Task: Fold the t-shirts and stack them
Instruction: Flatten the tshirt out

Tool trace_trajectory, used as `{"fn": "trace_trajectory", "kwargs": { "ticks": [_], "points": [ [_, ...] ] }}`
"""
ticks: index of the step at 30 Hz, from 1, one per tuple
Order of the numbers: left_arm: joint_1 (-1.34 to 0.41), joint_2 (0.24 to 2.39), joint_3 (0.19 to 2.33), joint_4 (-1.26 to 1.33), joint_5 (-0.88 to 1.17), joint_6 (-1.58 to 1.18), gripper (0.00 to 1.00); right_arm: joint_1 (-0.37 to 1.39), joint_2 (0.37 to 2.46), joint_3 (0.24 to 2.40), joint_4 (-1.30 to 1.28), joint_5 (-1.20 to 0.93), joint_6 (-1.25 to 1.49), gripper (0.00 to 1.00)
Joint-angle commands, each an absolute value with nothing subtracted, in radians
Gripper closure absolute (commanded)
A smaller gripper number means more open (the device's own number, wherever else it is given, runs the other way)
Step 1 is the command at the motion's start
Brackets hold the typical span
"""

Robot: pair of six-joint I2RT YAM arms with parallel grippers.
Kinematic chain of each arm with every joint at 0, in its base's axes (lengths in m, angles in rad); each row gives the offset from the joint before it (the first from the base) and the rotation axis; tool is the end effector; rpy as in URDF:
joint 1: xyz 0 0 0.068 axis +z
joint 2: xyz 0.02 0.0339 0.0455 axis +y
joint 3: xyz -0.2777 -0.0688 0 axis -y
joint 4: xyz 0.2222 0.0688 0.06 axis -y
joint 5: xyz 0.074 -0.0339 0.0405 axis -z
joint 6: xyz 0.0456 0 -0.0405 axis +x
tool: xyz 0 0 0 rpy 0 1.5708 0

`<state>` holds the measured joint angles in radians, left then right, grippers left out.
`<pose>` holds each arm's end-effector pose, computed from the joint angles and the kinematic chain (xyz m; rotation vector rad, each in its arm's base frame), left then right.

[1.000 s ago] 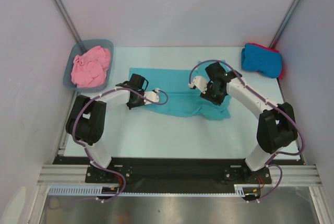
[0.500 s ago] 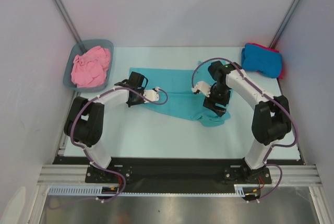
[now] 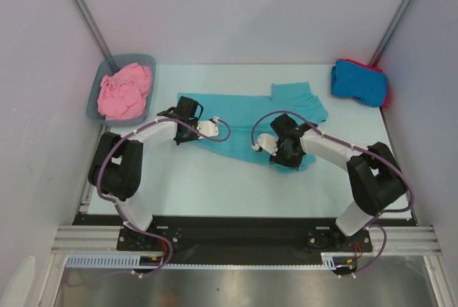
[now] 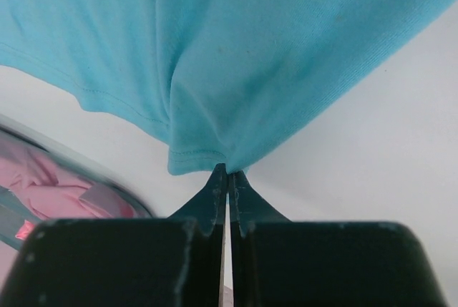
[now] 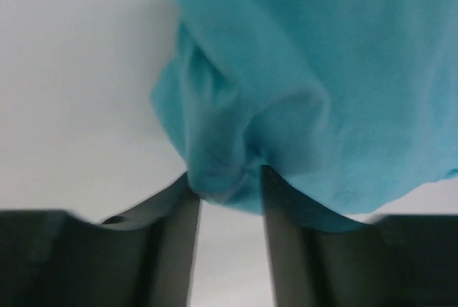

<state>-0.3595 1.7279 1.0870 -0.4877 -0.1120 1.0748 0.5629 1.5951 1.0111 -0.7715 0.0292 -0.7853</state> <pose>0.3093 -0.1108 0.1952 1.7772 2.0906 0.3600 0.2297 0.1434 0.2018 -1.8252 2.2919 -0.0777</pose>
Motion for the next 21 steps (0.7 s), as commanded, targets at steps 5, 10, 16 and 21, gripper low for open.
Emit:
{"fn": "trace_trajectory", "kwargs": {
  "ticks": [5, 10, 16, 21],
  "points": [
    [-0.353, 1.709, 1.101, -0.471, -0.127, 1.077, 1.0, 0.575, 1.657, 1.109, -0.696, 0.042, -0.735, 0.97],
    [-0.347, 1.715, 1.094, -0.459, -0.137, 1.092, 1.0, 0.506, 1.704, 1.426, -1.119, -0.216, -0.808, 1.0],
    [-0.344, 1.735, 1.112, -0.459, -0.121, 1.078, 1.0, 0.331, 1.919, 1.727, -1.513, -0.287, -0.984, 1.0],
    [-0.345, 1.755, 1.137, -0.465, -0.115, 1.063, 1.0, 0.238, 2.058, 1.776, -1.27, -0.08, -0.939, 1.0]
  ]
}}
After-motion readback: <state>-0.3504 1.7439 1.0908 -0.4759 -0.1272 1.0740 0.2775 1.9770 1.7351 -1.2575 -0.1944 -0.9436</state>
